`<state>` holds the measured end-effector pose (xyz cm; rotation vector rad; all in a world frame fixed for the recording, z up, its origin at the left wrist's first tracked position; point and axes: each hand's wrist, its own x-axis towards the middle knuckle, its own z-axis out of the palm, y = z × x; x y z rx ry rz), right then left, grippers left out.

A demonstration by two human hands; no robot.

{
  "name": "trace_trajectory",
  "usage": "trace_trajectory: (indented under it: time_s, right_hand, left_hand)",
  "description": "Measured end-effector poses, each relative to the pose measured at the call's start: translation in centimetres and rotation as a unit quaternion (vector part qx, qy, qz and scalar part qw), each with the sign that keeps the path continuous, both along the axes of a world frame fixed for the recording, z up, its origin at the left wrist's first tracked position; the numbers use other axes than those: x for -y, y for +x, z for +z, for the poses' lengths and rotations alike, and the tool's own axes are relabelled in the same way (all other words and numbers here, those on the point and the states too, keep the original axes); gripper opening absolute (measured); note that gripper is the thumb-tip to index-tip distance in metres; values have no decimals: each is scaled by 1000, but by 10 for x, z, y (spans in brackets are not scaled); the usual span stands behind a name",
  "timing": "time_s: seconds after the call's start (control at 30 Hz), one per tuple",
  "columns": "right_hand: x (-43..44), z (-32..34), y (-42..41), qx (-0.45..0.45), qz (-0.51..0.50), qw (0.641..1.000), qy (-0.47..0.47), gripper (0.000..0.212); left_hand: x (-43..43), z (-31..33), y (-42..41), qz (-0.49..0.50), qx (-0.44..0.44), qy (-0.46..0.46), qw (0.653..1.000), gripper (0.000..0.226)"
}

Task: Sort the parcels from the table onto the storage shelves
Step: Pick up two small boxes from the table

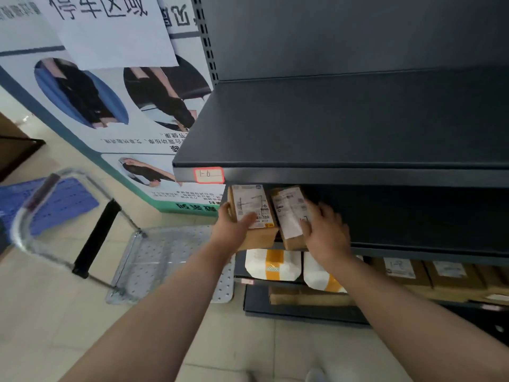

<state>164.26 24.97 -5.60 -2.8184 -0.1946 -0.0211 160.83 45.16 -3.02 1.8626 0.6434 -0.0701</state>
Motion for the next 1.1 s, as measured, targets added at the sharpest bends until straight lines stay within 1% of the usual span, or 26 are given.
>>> trace_trajectory:
  time_s: [0.03, 0.1, 0.17, 0.2, 0.27, 0.33, 0.37, 0.4, 0.47, 0.6, 0.73, 0.83, 0.9, 0.97, 1.1]
  right_hand:
    - [3, -1, 0, 12, 26, 1000, -6, 47]
    - [6, -3, -2, 7, 89, 996, 9, 43]
    - [5, -3, -7, -8, 131, 991, 6, 50]
    - [3, -2, -9, -11, 137, 990, -13, 55]
    - [-5, -2, -11, 4, 132, 989, -64, 61]
    - [-17, 2, -11, 19, 116, 988, -102, 62]
    - [-24, 4, -9, 18, 106, 988, -112, 61]
    - [-31, 5, -8, 13, 99, 988, -115, 60]
    - [-44, 7, -4, -5, 92, 990, -102, 55]
    - [-60, 11, 9, -45, 83, 993, -71, 47]
    - [-62, 9, 14, -93, 85, 990, -68, 51]
    - [-61, 6, 9, -106, 77, 989, -64, 63]
    - [-59, 7, 3, -105, 78, 990, -52, 70]
    - [-57, 9, -4, -82, 82, 992, -47, 73]
    - [-52, 12, -25, -37, 79, 995, -40, 70]
  left_hand:
    - [-3, -2, 5, -11, 1, 60, 998, 70]
    - [-11, -5, 9, -41, 18, 170, 984, 66]
    - [-17, -5, 6, -95, 56, 264, 958, 63]
    - [-20, -5, 4, -139, 76, 324, 933, 62]
    - [-26, -7, 1, -242, 96, 436, 862, 64]
    - [-34, -11, -1, -316, 92, 505, 798, 67]
    - [-39, -15, 0, -336, 88, 523, 779, 66]
    - [-44, -17, 2, -346, 81, 531, 769, 66]
    - [-51, -19, 8, -349, 64, 527, 772, 67]
    - [-55, -16, 24, -339, 37, 499, 796, 71]
    - [-58, -15, 32, -344, 22, 491, 800, 75]
    - [-57, -13, 30, -353, 18, 492, 795, 78]
    - [-58, -10, 29, -363, 16, 488, 794, 78]
    - [-57, -7, 25, -367, 25, 490, 790, 79]
    - [-51, -3, 13, -381, 83, 514, 764, 81]
